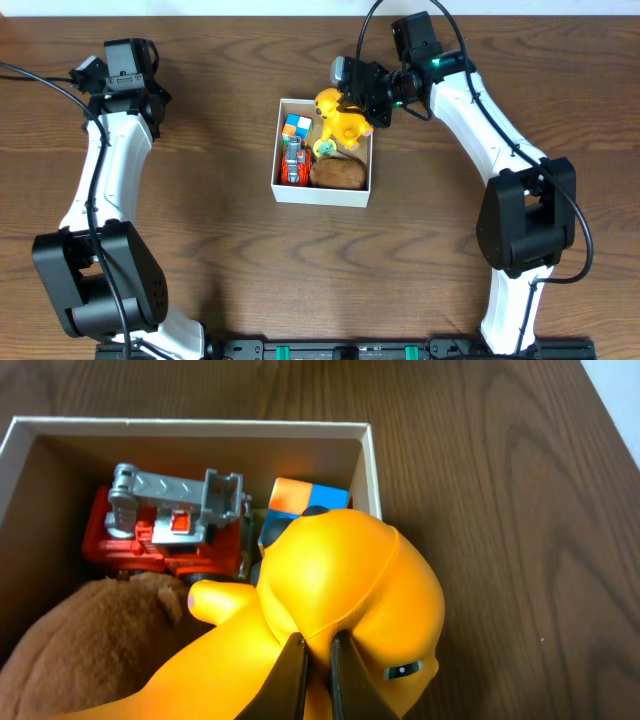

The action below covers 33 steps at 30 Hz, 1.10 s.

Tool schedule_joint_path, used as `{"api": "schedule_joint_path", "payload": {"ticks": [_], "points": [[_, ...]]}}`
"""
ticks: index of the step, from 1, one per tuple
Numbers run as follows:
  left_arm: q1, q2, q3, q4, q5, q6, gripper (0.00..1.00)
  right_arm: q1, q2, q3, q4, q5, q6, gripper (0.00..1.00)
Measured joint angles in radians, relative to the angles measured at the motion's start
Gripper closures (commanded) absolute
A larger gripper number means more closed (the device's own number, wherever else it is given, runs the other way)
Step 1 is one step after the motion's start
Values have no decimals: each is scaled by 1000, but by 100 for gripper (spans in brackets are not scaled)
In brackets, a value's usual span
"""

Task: Pack container
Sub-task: 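Carry the orange toy with the right gripper over the box, then lower the orange toy into the box and open the right gripper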

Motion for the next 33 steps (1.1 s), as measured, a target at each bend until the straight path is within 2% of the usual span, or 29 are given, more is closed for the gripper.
{"api": "schedule_joint_path", "payload": {"ticks": [17, 33], "points": [[0, 0, 0, 0, 0, 0, 2, 1, 0, 0, -101, 49, -153, 99], [0, 0, 0, 0, 0, 0, 2, 59, 0, 0, -47, 82, -245, 99]]}}
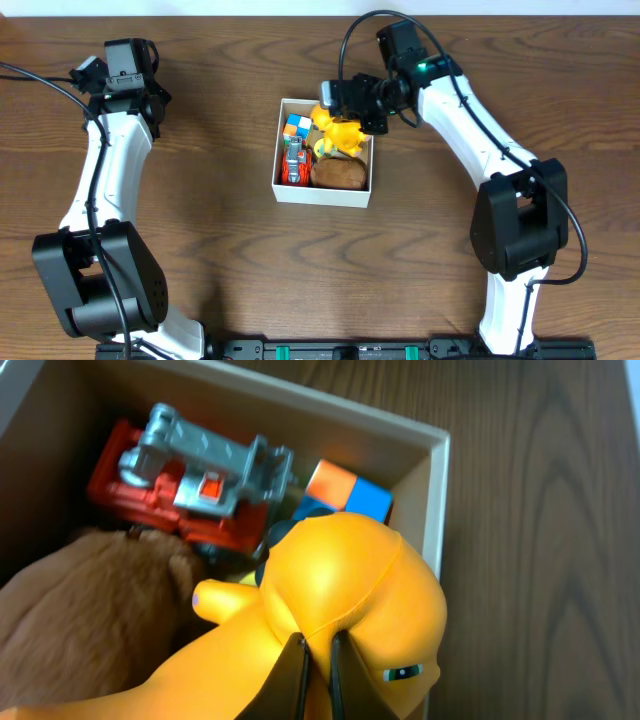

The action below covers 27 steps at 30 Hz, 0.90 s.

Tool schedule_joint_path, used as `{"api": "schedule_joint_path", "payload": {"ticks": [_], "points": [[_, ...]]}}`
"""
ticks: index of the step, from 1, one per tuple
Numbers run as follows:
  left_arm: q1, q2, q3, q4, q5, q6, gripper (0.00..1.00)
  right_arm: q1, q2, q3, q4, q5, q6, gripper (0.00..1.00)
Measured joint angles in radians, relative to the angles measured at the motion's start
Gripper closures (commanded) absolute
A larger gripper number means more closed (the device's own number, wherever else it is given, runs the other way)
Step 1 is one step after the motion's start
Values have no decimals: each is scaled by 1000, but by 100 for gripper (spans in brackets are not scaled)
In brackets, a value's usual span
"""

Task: Pack container
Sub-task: 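Lower the orange toy into the box and open the right gripper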

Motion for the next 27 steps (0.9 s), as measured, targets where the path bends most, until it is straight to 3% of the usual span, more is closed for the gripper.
{"api": "schedule_joint_path", "payload": {"ticks": [9, 27], "points": [[0, 0, 0, 0, 0, 0, 2, 24, 0, 0, 87, 3, -7, 99], [0, 0, 0, 0, 0, 0, 2, 24, 3, 0, 9, 5, -13, 99]]}}
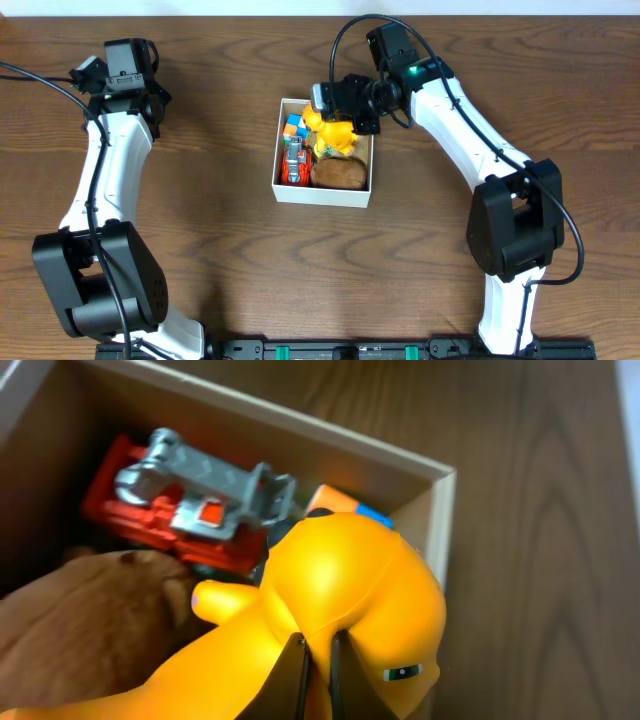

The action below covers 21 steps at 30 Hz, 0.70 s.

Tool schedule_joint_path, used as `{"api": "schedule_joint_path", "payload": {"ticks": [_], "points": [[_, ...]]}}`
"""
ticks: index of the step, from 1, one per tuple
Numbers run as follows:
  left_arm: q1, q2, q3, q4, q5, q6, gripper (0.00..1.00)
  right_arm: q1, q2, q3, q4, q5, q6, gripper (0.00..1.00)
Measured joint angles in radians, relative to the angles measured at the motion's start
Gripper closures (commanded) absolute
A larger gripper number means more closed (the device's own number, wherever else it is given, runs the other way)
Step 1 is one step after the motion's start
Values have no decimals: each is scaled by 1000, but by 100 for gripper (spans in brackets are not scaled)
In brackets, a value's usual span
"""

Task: Pack container
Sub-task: 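Lower the orange toy into the box and open the right gripper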

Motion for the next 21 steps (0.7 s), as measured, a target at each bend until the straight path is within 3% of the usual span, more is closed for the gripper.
{"api": "schedule_joint_path", "payload": {"ticks": [18, 20, 21], "points": [[0, 0, 0, 0, 0, 0, 2, -40, 11, 0, -40, 59, -23, 99], [0, 0, 0, 0, 0, 0, 2, -42, 11, 0, -40, 62, -23, 98], [0, 0, 0, 0, 0, 0, 2, -43, 11, 0, -40, 63, -23, 90]]}}
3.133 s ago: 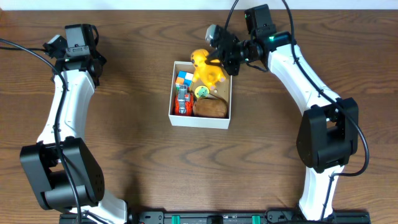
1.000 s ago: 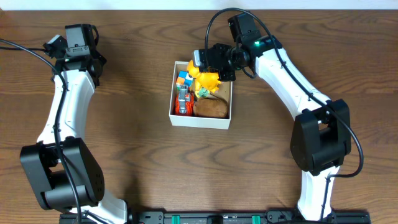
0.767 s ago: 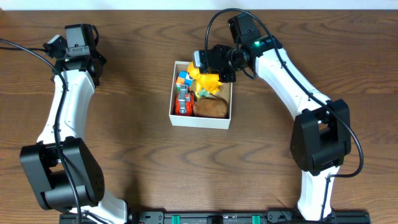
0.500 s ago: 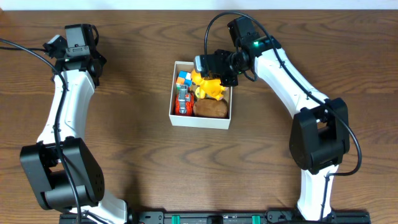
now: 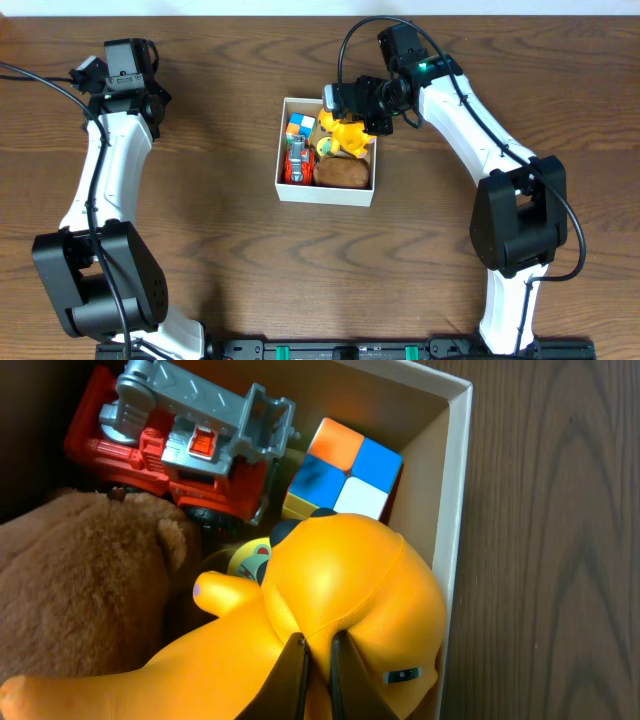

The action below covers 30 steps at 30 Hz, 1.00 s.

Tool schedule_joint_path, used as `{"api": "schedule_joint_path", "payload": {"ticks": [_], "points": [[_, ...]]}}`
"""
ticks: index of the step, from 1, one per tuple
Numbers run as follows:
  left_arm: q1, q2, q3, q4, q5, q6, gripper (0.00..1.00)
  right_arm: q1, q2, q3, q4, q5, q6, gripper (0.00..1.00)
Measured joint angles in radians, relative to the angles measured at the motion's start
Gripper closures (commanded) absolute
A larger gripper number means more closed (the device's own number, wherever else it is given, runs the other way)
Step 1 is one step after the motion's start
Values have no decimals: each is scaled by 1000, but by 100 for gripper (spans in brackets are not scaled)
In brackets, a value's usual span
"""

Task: Pack container
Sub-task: 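Lower the orange toy into the box and open the right gripper, then withdraw the right gripper up and away from the box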

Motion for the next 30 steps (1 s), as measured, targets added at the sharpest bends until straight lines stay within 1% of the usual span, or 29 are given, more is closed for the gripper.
{"api": "schedule_joint_path", "payload": {"ticks": [1, 2, 6, 11, 15, 18, 20, 22, 24, 25, 26, 28, 29, 30], "points": [[0, 0, 0, 0, 0, 0, 2, 0, 0, 0, 0, 0, -3, 62], [0, 0, 0, 0, 0, 0, 2, 0, 0, 0, 0, 0, -1, 57], [0, 0, 0, 0, 0, 0, 2, 0, 0, 0, 1, 5, -5, 46], [0, 0, 0, 0, 0, 0, 2, -2, 0, 0, 29, 13, -3, 43], [0, 0, 0, 0, 0, 0, 2, -2, 0, 0, 120, 15, 40, 40], [0, 0, 0, 0, 0, 0, 2, -2, 0, 0, 239, 17, 117, 40], [0, 0, 0, 0, 0, 0, 2, -2, 0, 0, 331, 24, 192, 38], [0, 0, 0, 0, 0, 0, 2, -2, -1, 1, 444, 72, 305, 35], [0, 0, 0, 0, 0, 0, 2, -3, -5, 2, 518, 149, 408, 33], [0, 0, 0, 0, 0, 0, 2, -6, -9, 2, 550, 214, 472, 30], [0, 0, 0, 0, 0, 0, 2, -7, -13, 2, 563, 263, 510, 24], [0, 0, 0, 0, 0, 0, 2, -16, -23, 2, 577, 396, 588, 4], [0, 0, 0, 0, 0, 0, 2, -23, -28, 2, 579, 472, 617, 1], [0, 0, 0, 0, 0, 0, 2, -30, -31, 2, 581, 537, 637, 1]]}}
